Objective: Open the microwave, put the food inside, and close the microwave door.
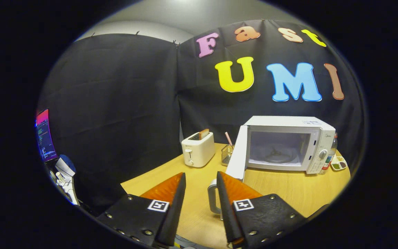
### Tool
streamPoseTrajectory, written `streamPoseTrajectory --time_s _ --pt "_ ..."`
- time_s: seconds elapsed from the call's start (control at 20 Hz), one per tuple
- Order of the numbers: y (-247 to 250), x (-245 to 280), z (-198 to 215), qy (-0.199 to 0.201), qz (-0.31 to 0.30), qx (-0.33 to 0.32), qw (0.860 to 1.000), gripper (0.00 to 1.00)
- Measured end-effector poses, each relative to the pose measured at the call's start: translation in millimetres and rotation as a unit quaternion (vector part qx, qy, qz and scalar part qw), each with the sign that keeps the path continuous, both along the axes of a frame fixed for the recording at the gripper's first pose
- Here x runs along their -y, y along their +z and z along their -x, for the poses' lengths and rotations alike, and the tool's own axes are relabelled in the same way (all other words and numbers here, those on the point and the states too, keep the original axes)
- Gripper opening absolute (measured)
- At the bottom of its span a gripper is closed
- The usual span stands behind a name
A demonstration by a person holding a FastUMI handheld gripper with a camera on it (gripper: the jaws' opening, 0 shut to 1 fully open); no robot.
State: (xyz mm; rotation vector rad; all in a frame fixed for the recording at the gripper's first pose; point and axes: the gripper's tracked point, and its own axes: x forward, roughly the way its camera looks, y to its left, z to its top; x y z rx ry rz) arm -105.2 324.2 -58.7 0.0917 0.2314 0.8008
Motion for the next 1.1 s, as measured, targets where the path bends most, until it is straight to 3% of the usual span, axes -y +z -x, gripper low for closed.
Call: streamPoseTrajectory --time_s 0.15,0.2,0.55,1.1 --pt "10 36 -13 -0.027 -0.012 0.017 0.999 0.95" --pt "9 47 -18 -0.038 -0.007 0.02 0.999 0.98" --pt "-46 120 -33 -0.086 0.04 -0.009 0.995 0.98" --pt "-165 142 -24 -0.071 0.098 -0.13 0.984 0.98"
